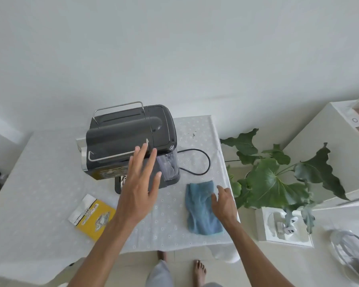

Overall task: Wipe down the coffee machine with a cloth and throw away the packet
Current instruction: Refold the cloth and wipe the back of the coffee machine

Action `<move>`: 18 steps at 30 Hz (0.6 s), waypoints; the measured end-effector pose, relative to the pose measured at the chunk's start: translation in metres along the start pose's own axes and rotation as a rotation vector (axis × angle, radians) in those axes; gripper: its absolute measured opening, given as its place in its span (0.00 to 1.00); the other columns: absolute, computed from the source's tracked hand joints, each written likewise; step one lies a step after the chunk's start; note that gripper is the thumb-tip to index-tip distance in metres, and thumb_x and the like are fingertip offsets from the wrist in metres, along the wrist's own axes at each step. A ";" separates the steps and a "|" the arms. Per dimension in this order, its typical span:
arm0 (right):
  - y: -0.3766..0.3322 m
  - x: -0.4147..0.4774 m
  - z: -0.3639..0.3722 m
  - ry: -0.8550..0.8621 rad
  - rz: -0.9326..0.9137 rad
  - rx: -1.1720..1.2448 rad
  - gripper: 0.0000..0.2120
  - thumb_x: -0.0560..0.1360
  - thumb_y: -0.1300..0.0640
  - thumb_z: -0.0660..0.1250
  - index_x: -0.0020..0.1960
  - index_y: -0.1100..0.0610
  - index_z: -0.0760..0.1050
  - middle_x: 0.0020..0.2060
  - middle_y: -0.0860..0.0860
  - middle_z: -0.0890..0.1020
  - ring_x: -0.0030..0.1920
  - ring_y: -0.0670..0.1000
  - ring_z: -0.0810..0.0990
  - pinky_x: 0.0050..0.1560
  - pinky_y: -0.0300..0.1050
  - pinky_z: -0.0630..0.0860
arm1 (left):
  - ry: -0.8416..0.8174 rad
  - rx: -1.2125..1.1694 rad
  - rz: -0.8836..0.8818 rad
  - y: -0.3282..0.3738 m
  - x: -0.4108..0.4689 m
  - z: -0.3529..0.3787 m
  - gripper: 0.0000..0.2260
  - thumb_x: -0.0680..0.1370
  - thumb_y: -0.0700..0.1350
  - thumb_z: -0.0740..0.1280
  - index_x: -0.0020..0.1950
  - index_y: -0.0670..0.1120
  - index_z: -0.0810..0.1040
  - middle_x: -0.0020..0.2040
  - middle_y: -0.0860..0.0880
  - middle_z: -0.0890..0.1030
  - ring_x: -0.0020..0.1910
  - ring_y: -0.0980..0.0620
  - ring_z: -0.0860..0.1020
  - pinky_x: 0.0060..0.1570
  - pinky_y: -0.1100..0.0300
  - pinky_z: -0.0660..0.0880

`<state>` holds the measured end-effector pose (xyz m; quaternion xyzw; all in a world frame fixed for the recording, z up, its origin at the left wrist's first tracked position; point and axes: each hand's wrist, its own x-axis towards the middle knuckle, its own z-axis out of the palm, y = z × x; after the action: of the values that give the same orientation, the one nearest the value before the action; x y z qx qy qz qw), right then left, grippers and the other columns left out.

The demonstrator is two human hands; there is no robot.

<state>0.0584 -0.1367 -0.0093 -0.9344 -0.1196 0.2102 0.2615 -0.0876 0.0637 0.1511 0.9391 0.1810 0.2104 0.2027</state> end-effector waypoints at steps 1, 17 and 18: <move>0.006 0.006 0.000 -0.022 -0.009 -0.022 0.15 0.82 0.54 0.61 0.65 0.62 0.73 0.59 0.60 0.76 0.52 0.62 0.80 0.50 0.55 0.78 | -0.003 -0.015 0.036 0.008 -0.012 0.011 0.24 0.83 0.46 0.58 0.79 0.45 0.61 0.81 0.47 0.56 0.81 0.49 0.50 0.78 0.59 0.46; 0.015 0.071 0.016 -0.172 0.017 0.293 0.09 0.73 0.54 0.76 0.43 0.57 0.78 0.40 0.49 0.82 0.41 0.51 0.80 0.37 0.40 0.74 | -0.458 -0.277 -0.676 -0.019 -0.031 0.199 0.12 0.80 0.49 0.63 0.56 0.42 0.79 0.52 0.46 0.83 0.51 0.48 0.81 0.55 0.51 0.78; 0.014 0.070 0.014 -0.198 -0.003 0.348 0.07 0.73 0.55 0.76 0.44 0.56 0.79 0.42 0.49 0.83 0.43 0.50 0.82 0.40 0.39 0.75 | -0.447 -0.343 -0.730 -0.019 -0.025 0.201 0.12 0.79 0.49 0.65 0.56 0.43 0.79 0.51 0.47 0.83 0.51 0.48 0.81 0.55 0.50 0.78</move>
<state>0.1153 -0.1187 -0.0508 -0.8497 -0.1079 0.3181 0.4064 -0.0192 0.0079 -0.0319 0.7891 0.4144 -0.0558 0.4500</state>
